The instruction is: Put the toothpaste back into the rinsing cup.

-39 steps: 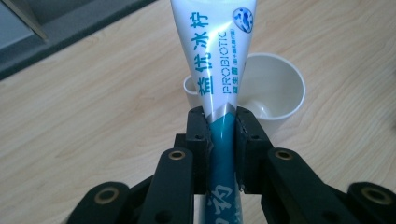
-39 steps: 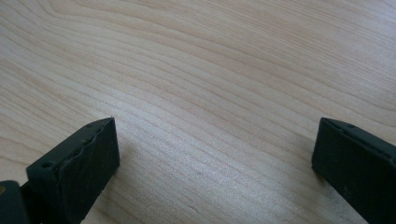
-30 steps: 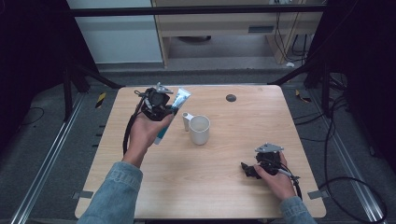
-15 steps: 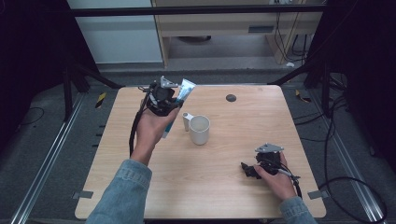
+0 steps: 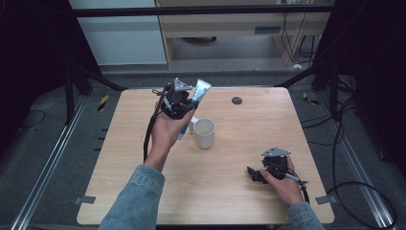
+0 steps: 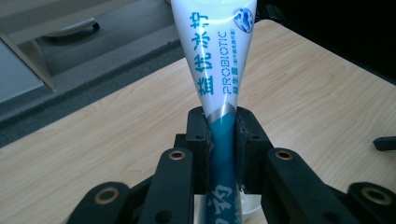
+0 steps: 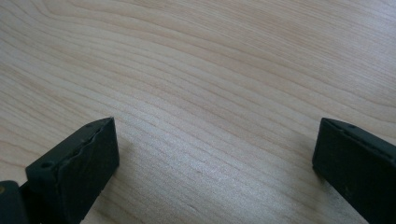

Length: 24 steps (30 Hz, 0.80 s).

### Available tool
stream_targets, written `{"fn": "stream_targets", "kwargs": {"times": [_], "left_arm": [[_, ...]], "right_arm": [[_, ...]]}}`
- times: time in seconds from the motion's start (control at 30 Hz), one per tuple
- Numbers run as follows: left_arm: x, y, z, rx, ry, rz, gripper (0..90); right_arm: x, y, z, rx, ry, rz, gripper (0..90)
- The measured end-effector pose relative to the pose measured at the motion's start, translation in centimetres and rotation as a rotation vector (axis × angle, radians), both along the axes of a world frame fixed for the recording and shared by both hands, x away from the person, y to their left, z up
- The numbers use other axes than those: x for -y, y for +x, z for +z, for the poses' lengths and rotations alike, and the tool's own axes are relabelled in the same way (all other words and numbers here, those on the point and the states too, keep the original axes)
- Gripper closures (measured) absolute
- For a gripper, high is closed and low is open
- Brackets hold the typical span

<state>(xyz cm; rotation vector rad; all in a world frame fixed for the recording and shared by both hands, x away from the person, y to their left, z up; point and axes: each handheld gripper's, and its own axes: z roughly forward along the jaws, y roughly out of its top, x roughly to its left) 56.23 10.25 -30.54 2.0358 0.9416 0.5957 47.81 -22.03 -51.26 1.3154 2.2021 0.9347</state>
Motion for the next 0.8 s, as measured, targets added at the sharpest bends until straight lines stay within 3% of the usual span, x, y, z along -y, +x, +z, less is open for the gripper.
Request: {"fn": "stream_targets", "kwargs": {"times": [0.13, 0.33, 0.37, 0.8], "left_arm": [[0.3, 0.3, 0.0, 0.013, -0.001, -0.002, 77.7], [0.1, 0.7, 0.0, 0.000, -0.006, -0.005, 77.7], [0.1, 0.7, 0.0, 0.002, -0.026, -0.001, 77.7], [0.8, 1.7, -0.6, 0.027, -0.092, -0.005, 77.7]], "right_arm": [[0.0, 0.0, 0.0, 0.000, 0.002, -0.002, 0.7], [0.0, 0.0, 0.0, 0.001, -0.001, 0.001, 0.7], [0.0, 0.0, 0.0, 0.000, 0.002, -0.002, 0.7], [0.0, 0.0, 0.0, 0.000, 0.001, 0.000, 0.7]]}}
